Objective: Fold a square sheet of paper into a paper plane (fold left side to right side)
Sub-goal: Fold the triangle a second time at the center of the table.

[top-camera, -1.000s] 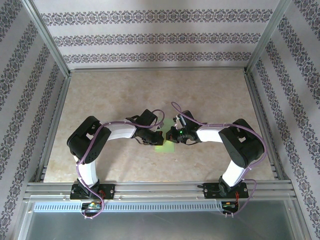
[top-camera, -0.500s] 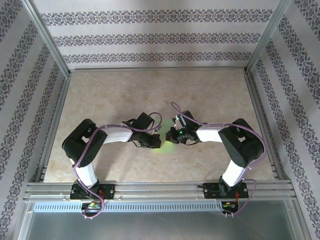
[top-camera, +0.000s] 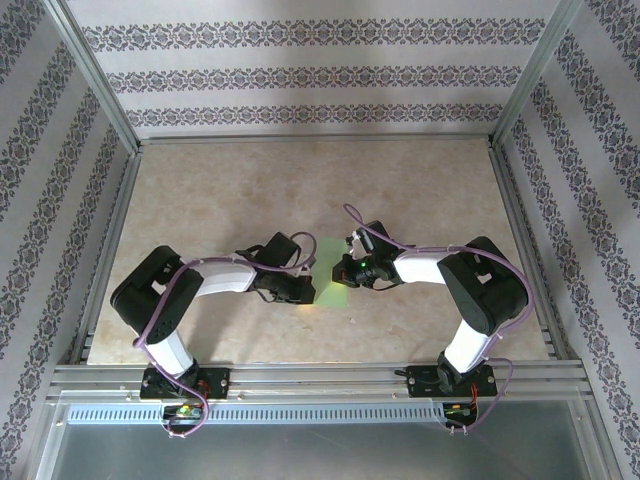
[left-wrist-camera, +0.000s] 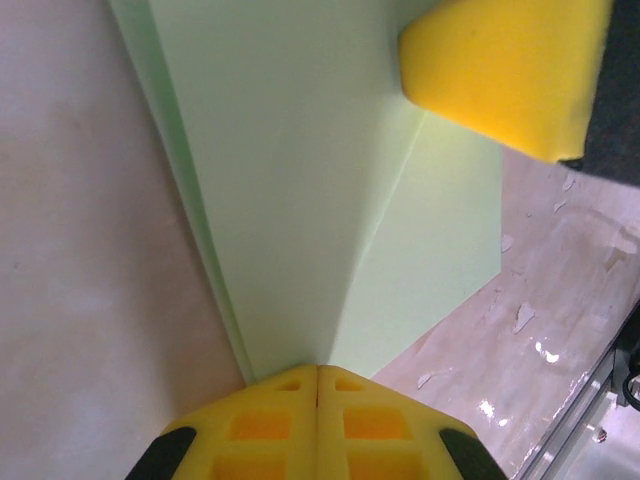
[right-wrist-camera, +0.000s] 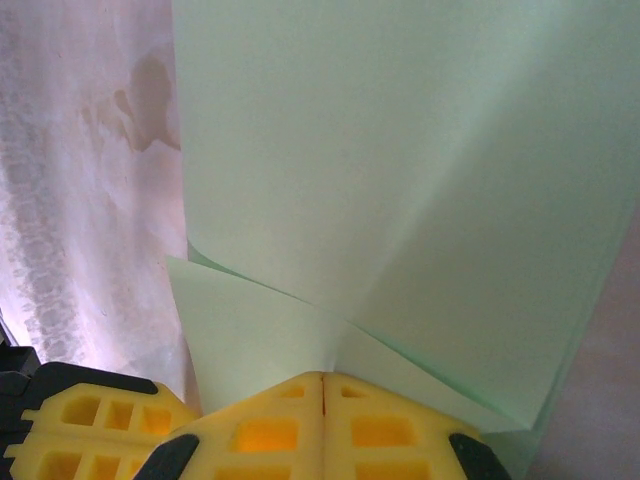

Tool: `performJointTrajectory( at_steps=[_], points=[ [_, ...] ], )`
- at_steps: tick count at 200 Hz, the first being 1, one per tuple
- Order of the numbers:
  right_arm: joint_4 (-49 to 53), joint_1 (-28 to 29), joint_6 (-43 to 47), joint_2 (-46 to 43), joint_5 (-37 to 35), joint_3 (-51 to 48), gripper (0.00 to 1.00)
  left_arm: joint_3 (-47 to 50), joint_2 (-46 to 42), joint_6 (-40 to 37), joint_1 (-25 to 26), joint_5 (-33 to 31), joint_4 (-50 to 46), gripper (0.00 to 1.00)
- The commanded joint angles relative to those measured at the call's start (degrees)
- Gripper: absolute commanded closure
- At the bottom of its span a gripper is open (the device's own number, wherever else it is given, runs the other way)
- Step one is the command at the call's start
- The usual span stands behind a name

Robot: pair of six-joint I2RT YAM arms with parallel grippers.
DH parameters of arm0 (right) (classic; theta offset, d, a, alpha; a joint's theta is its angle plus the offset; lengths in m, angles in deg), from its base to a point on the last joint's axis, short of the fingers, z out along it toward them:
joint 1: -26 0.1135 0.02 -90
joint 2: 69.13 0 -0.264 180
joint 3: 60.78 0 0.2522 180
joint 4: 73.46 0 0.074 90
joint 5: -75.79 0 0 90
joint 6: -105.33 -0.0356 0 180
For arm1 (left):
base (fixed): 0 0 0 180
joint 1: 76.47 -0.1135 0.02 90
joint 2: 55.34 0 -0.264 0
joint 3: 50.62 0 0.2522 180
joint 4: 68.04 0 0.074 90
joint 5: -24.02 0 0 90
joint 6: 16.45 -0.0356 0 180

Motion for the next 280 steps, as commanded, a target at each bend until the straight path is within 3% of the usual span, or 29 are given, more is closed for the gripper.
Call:
performJointTrajectory(
  at_steps=[1,117,151,218,255,280],
  points=[
    [5.70,-1.99,2.06,1.25,-6.02,-1.68,1.00,3.09,-0.78,-0.85,0.80,-2.12,-6.99,0.96],
    [5.00,-1.66,1.41,-1.47,-3.19,2.15,1.00,7.00,-8.75,1.88,0.56,-3.96,-1.78,0.96],
    [5.55,-1.55,1.73,-5.87,-2.62,5.21,0.85,7.91,-13.89,4.18,-0.96,-5.04,3.25,0.92],
    [8.26,-7.13,4.65,-21.67,-8.05,1.30,0.45,7.85,-17.87,6.30,-5.92,-8.32,12.90,0.46],
    [7.46,-11.81,3.90,-30.90,-8.16,-4.64,0.22,3.67,-10.30,6.39,-7.11,-4.69,16.23,0.44],
    [6.67,-14.10,2.63,-34.72,-6.85,-7.92,0.11,0.64,-5.16,5.81,-7.34,-3.72,17.27,0.44]
  ],
)
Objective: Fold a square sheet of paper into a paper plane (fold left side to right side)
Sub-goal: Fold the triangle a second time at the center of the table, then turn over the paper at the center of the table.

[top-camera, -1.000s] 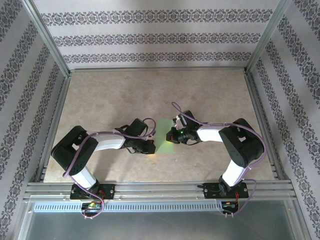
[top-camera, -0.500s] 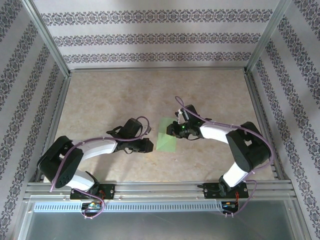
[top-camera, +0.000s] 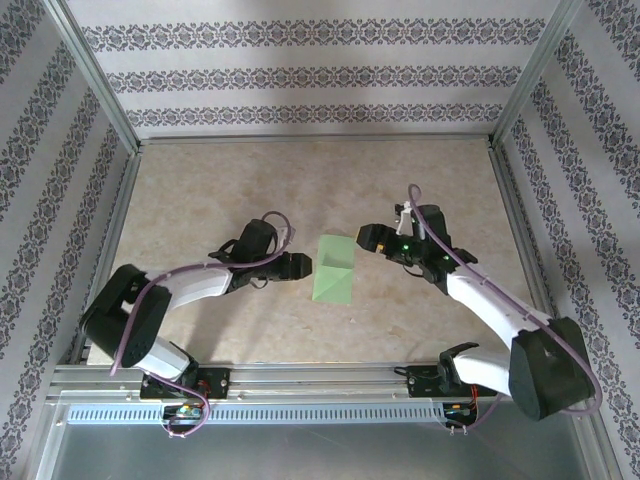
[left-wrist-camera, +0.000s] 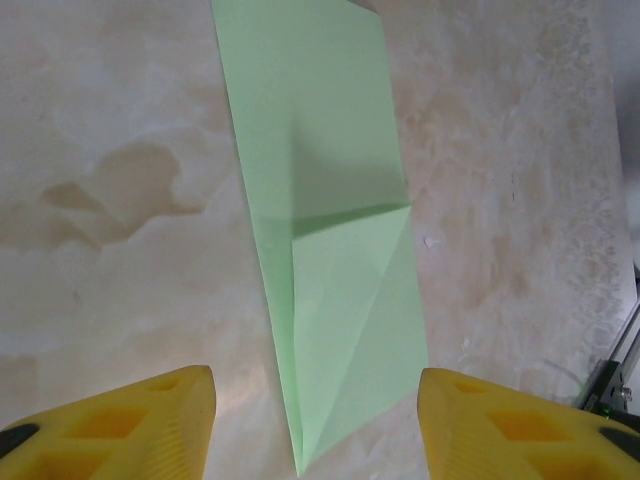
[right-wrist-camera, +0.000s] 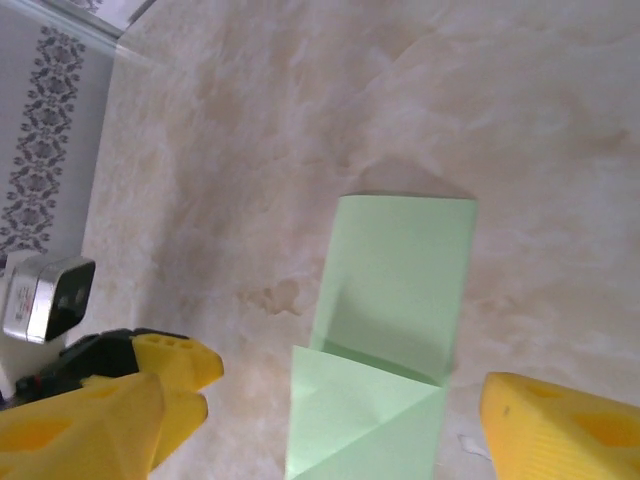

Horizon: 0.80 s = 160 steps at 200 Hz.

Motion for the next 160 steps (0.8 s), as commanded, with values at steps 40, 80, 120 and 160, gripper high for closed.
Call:
performJointTrajectory(
  at_steps=[40,80,120,160],
  points=[
    [-0.40,-2.95,-1.59,-4.54,1.52,-5.42,0.10,-7.11,9.51,-1.42,-0.74,3.04,4.35,0.49],
    [-0.38,-2.99,-1.43,-4.10,2.12,-5.71,0.10,-9.12,12.92,-2.02,-0.83,4.20,4.43,0.60],
    [-0.40,-3.17,-1.25,-3.26,2.20,-5.63,0.10,-9.32,15.29,-1.21,-0.82,6.08,6.27,0.68],
    [-0.40,-3.18,-0.95,-2.65,2.19,-5.69,0.10,-8.97,16.65,0.00,-0.79,7.46,8.92,0.78]
  ],
)
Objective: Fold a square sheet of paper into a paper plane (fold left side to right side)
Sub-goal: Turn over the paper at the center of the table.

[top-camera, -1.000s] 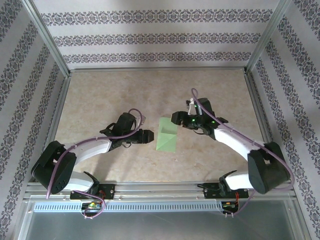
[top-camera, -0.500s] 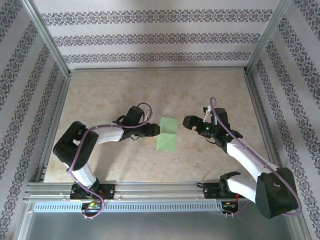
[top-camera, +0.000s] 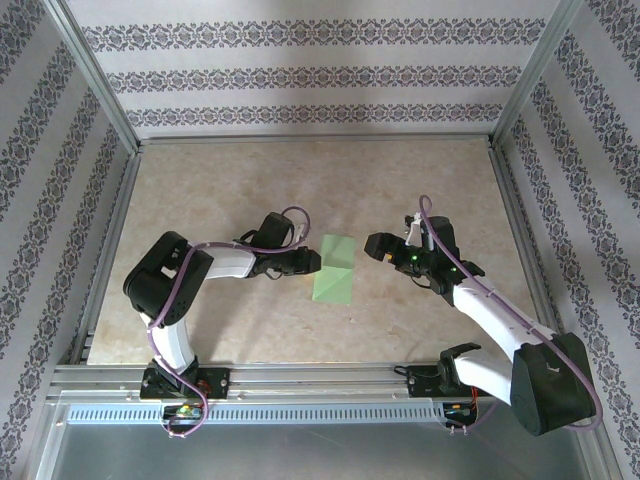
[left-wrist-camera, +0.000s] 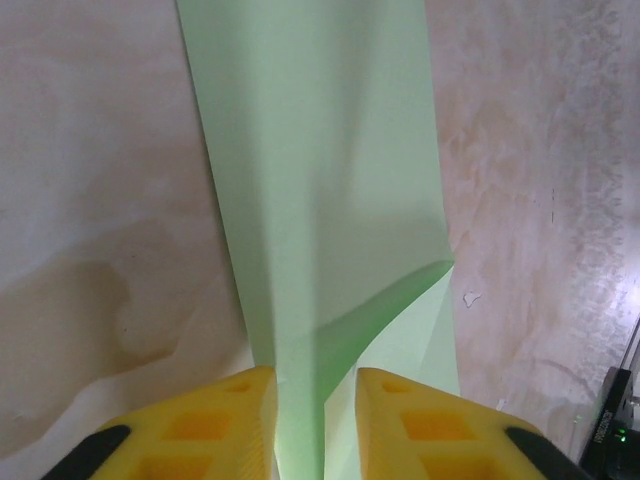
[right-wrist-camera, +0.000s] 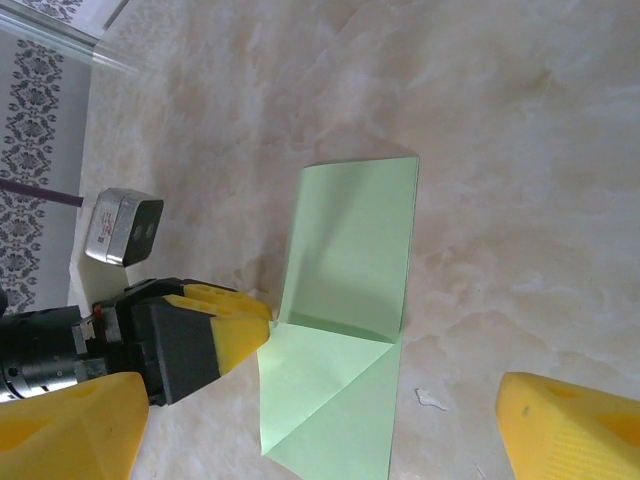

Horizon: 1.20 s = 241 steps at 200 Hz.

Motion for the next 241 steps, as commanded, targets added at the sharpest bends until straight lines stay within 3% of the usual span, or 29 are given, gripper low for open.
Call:
performJointTrajectory(
  at_steps=[1,81,133,241],
  points=[
    [-0.40,-0.67,0.28,0.50,0.67,-0.76,0.10,-0.69,0.63,0.56,-0.48,1.91,4.24,0.78],
    [-2.98,-0.26,-0.24,4.70,5.55,-0.87,0.13,3.39,-4.52,1.70,-0.47,-1.71,7.84,0.96],
    [-8.49,4.50,-2.97,10.32,8.11,0.18,0.24,6.82,-9.60,3.65,-0.55,-4.92,10.95,0.97],
    [-24.79,13.94,-9.76,27.25,4.29,3.32,0.43,7.53,-10.44,3.57,-0.60,-5.57,10.24,0.97]
  ],
)
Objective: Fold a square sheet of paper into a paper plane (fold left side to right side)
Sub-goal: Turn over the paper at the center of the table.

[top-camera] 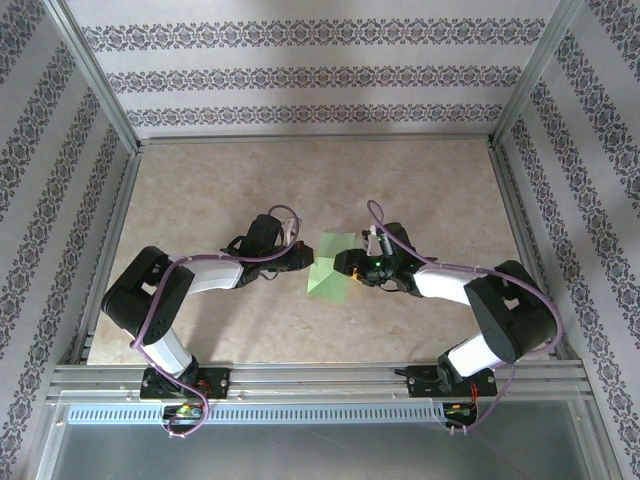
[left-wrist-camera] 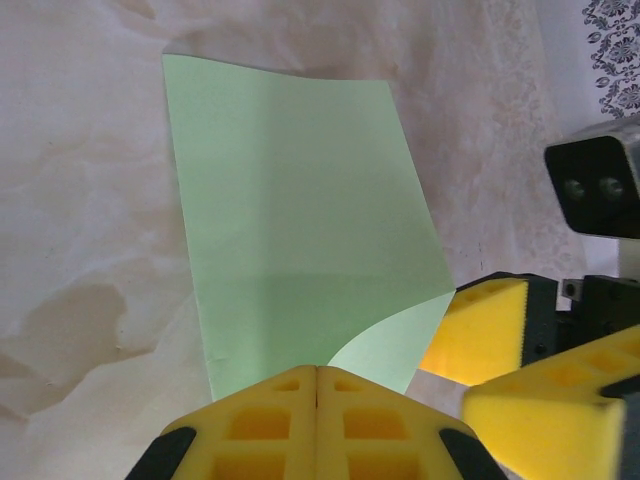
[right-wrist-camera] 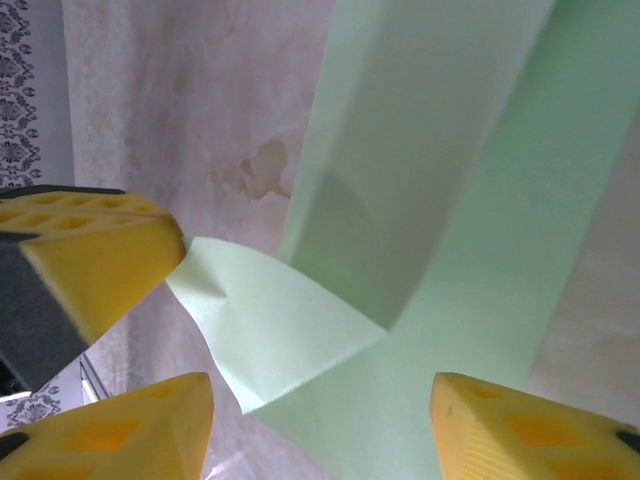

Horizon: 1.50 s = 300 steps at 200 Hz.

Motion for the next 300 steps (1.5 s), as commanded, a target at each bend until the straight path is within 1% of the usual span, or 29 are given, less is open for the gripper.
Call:
performJointTrajectory(
  at_steps=[1,50,80,98,108,124,131,149,158,168,194,204,225,237,246,274,300],
  points=[
    [-5.90,1.31,-1.66,2.90,-1.29,2.12,0.43,0.43,-1.37,-0.11,-0.56,-0.76,1.58,0.97],
    [-9.42,3.02,-2.52,8.28,-1.38,4.33,0.51,-0.16,-0.93,-0.29,-0.54,-0.23,0.91,0.97],
    [-10.73,3.50,-2.78,9.48,-1.12,4.98,0.60,-0.27,-0.93,-0.43,-0.53,-0.20,0.56,0.97],
    [-10.92,3.59,-2.67,9.53,-1.20,4.86,0.68,-0.22,-1.15,-0.38,-0.53,-0.38,0.47,0.95],
    [-11.02,3.58,-2.57,9.45,-1.37,4.73,0.74,-0.07,-1.44,-0.22,-0.56,-0.53,0.56,0.90],
    [-11.06,3.59,-2.36,8.99,-1.38,4.42,0.82,0.29,-2.35,0.15,-0.83,-0.76,0.70,0.78],
    [-11.11,3.53,-2.04,8.56,-1.42,4.25,0.85,0.42,-3.01,0.15,-1.05,-0.81,0.53,0.74],
    [-11.06,3.28,-1.55,6.74,-1.88,3.69,0.92,1.08,-5.67,0.24,-2.02,-1.07,-0.63,0.63],
    [-11.02,2.93,-1.04,5.20,-2.00,3.35,0.93,1.59,-7.43,0.32,-2.63,-0.99,-1.30,0.59],
    [-10.93,2.41,-0.50,3.23,-2.15,2.93,0.94,2.30,-9.97,0.60,-3.38,-0.92,-1.97,0.51],
    [-10.92,-0.01,0.92,-2.89,-1.93,1.86,0.95,4.23,-17.62,1.92,-5.24,-0.54,-3.98,0.26],
    [-10.97,-1.19,1.65,-5.53,-1.45,1.66,0.95,4.37,-20.50,2.58,-5.90,0.41,-4.74,0.18],
    [-11.47,-3.88,2.39,-10.86,-0.28,1.70,0.95,4.61,-25.43,5.58,-7.65,3.47,-3.65,0.06],
    [-12.43,-5.30,2.46,-14.07,0.41,1.74,0.95,4.89,-27.27,8.27,-8.45,5.40,-1.04,0.02],
    [-13.25,-6.26,2.39,-16.37,0.76,1.91,0.95,4.78,-28.05,10.25,-8.84,6.55,1.06,0.01],
    [-15.70,-7.29,2.49,-22.28,1.25,3.16,0.94,2.61,-26.37,16.86,-8.89,12.01,10.39,0.02],
    [-18.72,-7.13,0.82,-24.43,2.26,4.51,0.94,0.55,-22.40,22.90,-8.37,15.84,20.05,0.06]
  ],
)
